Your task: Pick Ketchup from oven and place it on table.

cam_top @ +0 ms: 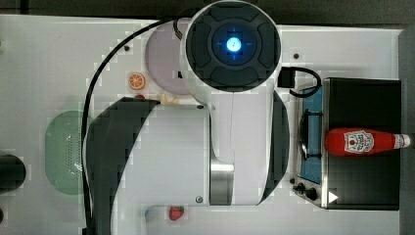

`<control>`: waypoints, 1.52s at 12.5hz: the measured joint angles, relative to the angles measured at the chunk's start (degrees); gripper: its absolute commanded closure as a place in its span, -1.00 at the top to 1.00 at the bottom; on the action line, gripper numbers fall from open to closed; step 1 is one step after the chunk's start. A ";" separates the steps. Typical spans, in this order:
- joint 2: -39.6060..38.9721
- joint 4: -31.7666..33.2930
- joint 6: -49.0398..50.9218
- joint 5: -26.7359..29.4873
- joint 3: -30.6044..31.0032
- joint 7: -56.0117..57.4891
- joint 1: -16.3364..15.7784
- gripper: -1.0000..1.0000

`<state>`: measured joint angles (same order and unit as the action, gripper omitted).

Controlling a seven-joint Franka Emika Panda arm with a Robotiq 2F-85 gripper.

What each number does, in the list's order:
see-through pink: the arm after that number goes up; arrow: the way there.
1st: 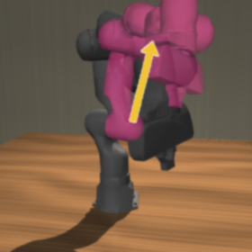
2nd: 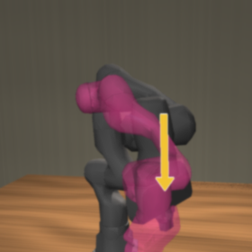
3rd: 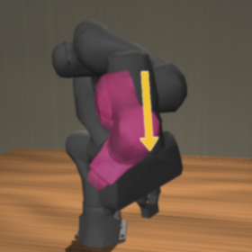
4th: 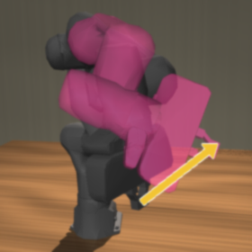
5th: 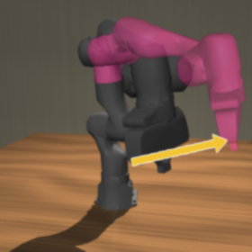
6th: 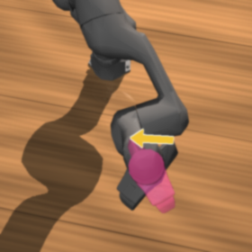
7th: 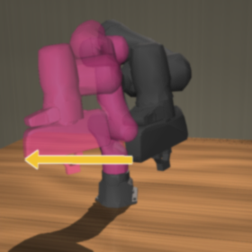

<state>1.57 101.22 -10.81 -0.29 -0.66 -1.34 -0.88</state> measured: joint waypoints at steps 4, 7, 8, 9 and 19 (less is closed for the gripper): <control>16.71 10.80 11.95 0.16 -1.63 0.00 0.27 1.00; 20.18 4.36 8.51 -0.63 -2.57 0.00 1.27 1.00; 19.93 2.69 7.47 -1.53 -3.66 0.00 1.38 1.00; 19.34 2.13 6.34 -1.69 -5.44 0.00 1.34 1.00; -4.44 4.87 -10.06 -0.35 -31.85 0.00 6.87 1.00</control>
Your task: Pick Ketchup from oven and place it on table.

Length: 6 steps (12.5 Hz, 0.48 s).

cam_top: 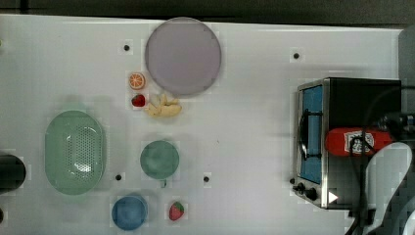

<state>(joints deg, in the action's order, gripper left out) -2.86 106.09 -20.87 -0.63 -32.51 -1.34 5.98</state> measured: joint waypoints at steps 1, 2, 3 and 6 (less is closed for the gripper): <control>-1.83 0.67 -3.04 -0.01 -0.90 0.00 0.81 1.00; -3.47 1.18 -5.29 0.29 -1.09 0.00 1.83 1.00; -5.22 1.34 -7.78 1.38 -1.04 0.00 2.51 1.00; -11.89 -0.22 -8.45 5.84 -1.26 0.00 2.56 1.00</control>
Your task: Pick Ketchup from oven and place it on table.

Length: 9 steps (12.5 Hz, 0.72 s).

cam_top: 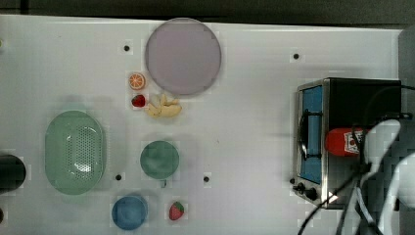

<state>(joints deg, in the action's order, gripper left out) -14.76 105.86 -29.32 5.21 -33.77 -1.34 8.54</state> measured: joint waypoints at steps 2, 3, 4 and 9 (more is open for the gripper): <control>-3.25 0.73 -0.08 0.37 0.87 -0.01 -0.03 1.00; -3.53 2.57 -0.22 0.62 1.87 0.00 0.01 1.00; -3.68 4.25 -0.92 1.84 2.18 0.00 -0.54 1.00; -3.68 6.04 -6.52 5.58 3.33 0.00 -0.98 0.44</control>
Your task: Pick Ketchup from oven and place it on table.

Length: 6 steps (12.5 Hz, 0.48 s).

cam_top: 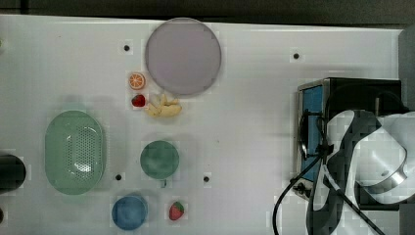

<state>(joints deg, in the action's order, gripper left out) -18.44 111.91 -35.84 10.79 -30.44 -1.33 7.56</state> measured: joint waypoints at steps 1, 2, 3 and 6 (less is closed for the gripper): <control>0.34 0.22 -0.31 0.09 -0.48 0.00 -0.48 0.29; 1.11 1.18 -0.67 0.24 -1.43 -0.01 -1.27 0.29; 1.83 1.90 -0.78 0.29 -1.87 0.01 -1.47 0.29; 3.83 1.68 -1.09 -1.86 -2.21 0.01 -0.93 0.29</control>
<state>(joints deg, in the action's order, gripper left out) -14.60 113.58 -36.93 8.93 -32.65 -1.33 6.63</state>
